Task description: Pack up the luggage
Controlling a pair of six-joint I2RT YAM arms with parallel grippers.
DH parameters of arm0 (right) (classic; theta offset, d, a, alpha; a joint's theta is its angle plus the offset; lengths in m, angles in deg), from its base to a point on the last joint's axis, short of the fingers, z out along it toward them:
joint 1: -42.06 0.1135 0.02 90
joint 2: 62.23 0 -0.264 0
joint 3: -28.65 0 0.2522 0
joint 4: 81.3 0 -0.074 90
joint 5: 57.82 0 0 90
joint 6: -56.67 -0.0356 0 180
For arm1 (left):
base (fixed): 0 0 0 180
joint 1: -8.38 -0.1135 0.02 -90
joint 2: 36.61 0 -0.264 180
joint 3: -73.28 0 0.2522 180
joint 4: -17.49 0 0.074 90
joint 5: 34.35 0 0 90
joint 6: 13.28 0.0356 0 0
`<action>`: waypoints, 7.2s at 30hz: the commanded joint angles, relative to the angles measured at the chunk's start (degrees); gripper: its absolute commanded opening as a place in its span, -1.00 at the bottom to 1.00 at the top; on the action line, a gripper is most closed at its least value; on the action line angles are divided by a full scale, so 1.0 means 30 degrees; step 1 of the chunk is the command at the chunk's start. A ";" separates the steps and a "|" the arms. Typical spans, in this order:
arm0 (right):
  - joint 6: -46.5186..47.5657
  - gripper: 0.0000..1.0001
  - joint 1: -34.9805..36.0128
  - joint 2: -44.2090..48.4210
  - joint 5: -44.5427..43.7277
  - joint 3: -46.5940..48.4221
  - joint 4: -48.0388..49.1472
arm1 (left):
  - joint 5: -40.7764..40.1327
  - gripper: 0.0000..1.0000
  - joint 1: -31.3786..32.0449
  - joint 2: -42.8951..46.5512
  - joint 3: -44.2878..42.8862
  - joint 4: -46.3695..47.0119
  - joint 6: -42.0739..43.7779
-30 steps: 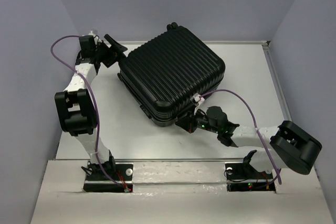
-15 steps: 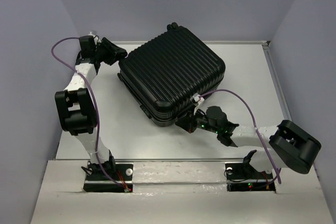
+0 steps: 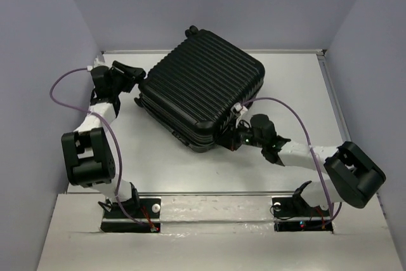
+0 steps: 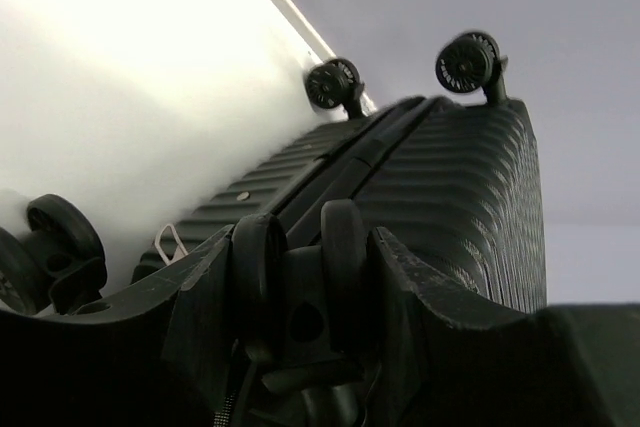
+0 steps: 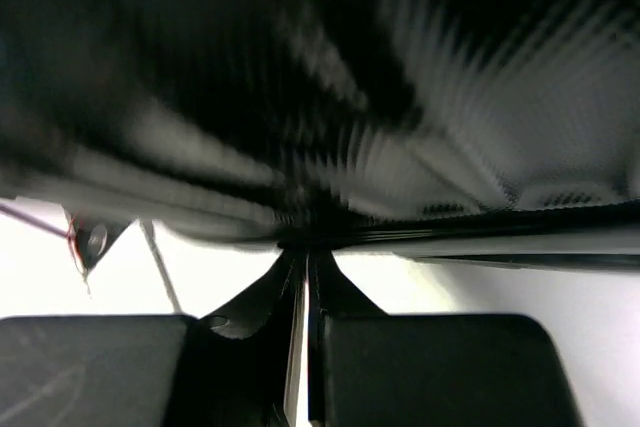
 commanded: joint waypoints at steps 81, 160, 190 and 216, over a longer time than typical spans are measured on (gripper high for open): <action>0.0773 -0.86 -0.8975 -0.0281 0.5064 0.4094 -0.2268 | -1.0794 0.81 1.4802 1.4983 0.1892 -1.5866 0.8079; -0.0604 0.19 0.2450 -0.0102 -1.3618 0.1807 0.1627 | 0.1218 -0.88 1.4915 0.7804 0.4030 0.3847 0.0352; -0.3205 -0.86 0.2450 -0.4434 -1.2462 0.0108 1.3159 | 0.0222 -0.88 1.7112 0.7277 0.4384 0.7012 -0.1848; -0.7285 0.34 0.2626 -0.8084 -0.8881 -0.0296 1.7223 | -0.1471 -0.88 1.7201 0.8183 0.4587 0.5266 -0.0884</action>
